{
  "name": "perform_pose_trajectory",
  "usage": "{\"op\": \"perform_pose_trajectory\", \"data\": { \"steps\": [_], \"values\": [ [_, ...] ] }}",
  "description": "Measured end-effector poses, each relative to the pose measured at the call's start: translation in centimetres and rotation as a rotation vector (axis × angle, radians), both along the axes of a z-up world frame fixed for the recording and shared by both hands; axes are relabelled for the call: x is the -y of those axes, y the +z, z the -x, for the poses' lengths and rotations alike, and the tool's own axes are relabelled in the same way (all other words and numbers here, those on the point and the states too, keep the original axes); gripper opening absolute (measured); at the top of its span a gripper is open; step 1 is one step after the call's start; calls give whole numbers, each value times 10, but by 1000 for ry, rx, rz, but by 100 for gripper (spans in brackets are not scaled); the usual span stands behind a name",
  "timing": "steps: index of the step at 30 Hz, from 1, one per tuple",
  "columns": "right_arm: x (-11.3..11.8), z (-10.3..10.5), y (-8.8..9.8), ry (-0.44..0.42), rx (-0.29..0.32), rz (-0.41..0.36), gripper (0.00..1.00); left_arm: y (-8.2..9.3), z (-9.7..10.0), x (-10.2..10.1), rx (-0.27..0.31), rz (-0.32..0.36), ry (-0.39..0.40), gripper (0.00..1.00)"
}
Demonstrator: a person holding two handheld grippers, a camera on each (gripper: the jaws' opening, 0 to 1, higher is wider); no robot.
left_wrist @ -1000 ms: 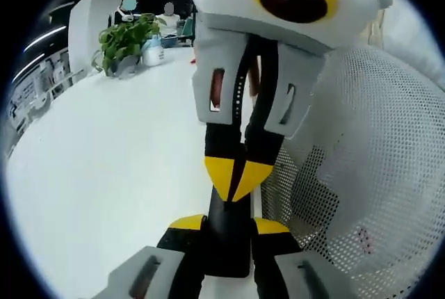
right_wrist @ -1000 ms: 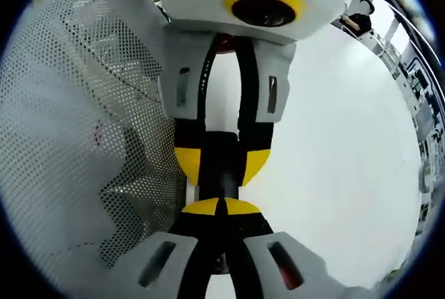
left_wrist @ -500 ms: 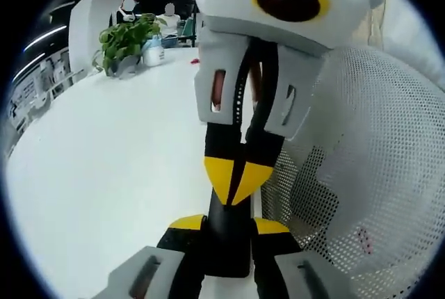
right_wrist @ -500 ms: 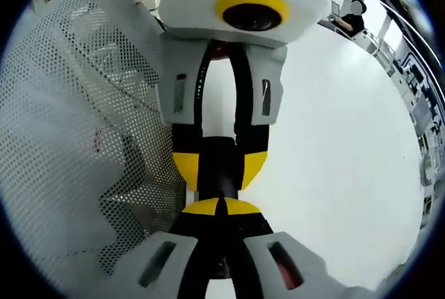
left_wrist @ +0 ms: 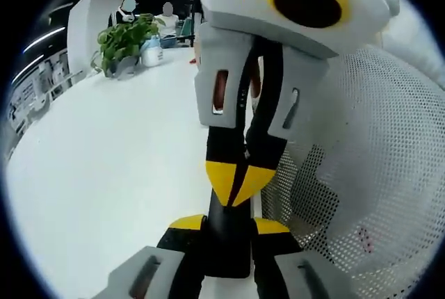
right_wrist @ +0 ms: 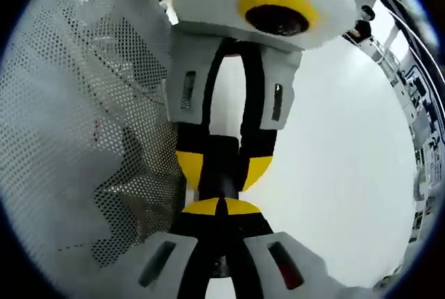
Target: Press the specified remote control buttons in sequence, fully releasing each button before pressing the next.
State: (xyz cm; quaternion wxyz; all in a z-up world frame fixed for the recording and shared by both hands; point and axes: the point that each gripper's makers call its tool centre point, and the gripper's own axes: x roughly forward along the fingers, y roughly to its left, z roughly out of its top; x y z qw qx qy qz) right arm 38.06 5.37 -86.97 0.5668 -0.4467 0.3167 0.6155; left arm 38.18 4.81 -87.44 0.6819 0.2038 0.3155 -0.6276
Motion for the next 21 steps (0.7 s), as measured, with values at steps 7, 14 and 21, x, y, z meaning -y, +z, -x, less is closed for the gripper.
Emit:
{"op": "perform_pose_trajectory", "data": {
  "steps": [7, 14, 21],
  "values": [
    [-2, -1, 1, 47, 13, -22, 0, 0, 0, 1, -1, 2, 1, 25],
    [-3, -3, 1, -14, -40, -8, 0, 0, 0, 1, -3, 5, 4, 25],
    [-5, -3, 0, 23, -26, 37, 0, 1, 0, 1, -4, 6, 4, 25]
  ]
}}
